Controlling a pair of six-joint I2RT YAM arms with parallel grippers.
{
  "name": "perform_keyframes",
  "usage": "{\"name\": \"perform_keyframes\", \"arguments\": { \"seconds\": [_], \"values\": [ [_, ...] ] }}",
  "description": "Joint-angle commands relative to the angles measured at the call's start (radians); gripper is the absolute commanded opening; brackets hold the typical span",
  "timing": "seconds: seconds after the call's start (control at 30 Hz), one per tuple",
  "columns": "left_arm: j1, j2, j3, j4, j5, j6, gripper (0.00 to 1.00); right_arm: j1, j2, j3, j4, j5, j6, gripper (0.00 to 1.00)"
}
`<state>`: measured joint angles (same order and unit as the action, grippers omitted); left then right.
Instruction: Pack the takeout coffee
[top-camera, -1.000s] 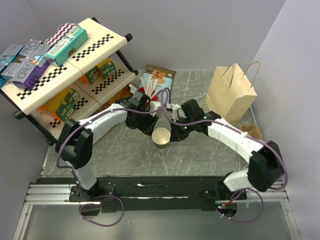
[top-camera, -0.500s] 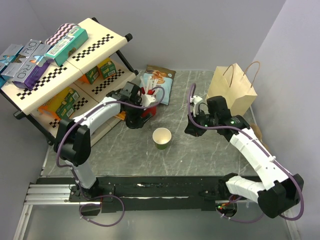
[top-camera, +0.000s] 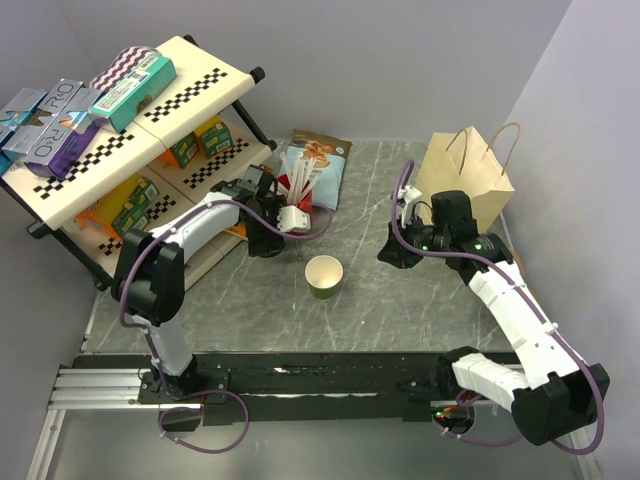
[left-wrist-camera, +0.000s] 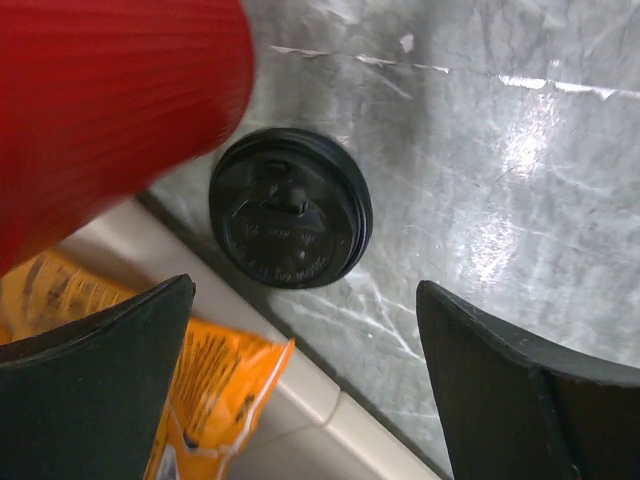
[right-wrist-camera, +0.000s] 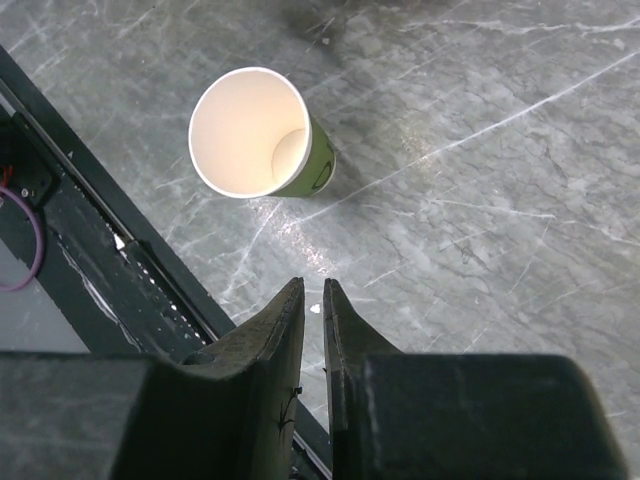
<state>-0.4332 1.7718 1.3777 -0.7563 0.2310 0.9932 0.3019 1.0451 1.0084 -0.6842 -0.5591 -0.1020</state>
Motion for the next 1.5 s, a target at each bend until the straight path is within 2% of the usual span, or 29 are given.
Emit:
{"name": "perform_keyframes", "arguments": {
  "seconds": [0.0, 0.27, 0.63, 1.03, 1.3, 1.47],
  "values": [
    [0.002, 0.060, 0.017, -0.012, 0.054, 0.117, 0.99, -0.020, -0.020, 0.006, 0.018, -0.025, 0.015, 0.21],
    [0.002, 0.150, 0.067, -0.002, 0.031, 0.127, 0.99, -0.033, -0.026, -0.011, 0.025, -0.044, 0.025, 0.21],
    [0.005, 0.195, 0.095, -0.038, 0.036, 0.153, 0.97, -0.052, -0.028, -0.030, 0.032, -0.050, 0.033, 0.22],
    [0.011, 0.204, 0.106, -0.072, 0.044, 0.133, 0.73, -0.061, -0.031, -0.036, 0.038, -0.050, 0.038, 0.22],
    [0.013, 0.138, 0.049, -0.081, 0.050, 0.093, 0.57, -0.067, -0.040, -0.053, 0.046, -0.047, 0.045, 0.22],
    [0.011, 0.080, -0.014, -0.091, 0.114, 0.038, 0.48, -0.073, -0.046, -0.062, 0.054, -0.045, 0.048, 0.22]
  ]
}}
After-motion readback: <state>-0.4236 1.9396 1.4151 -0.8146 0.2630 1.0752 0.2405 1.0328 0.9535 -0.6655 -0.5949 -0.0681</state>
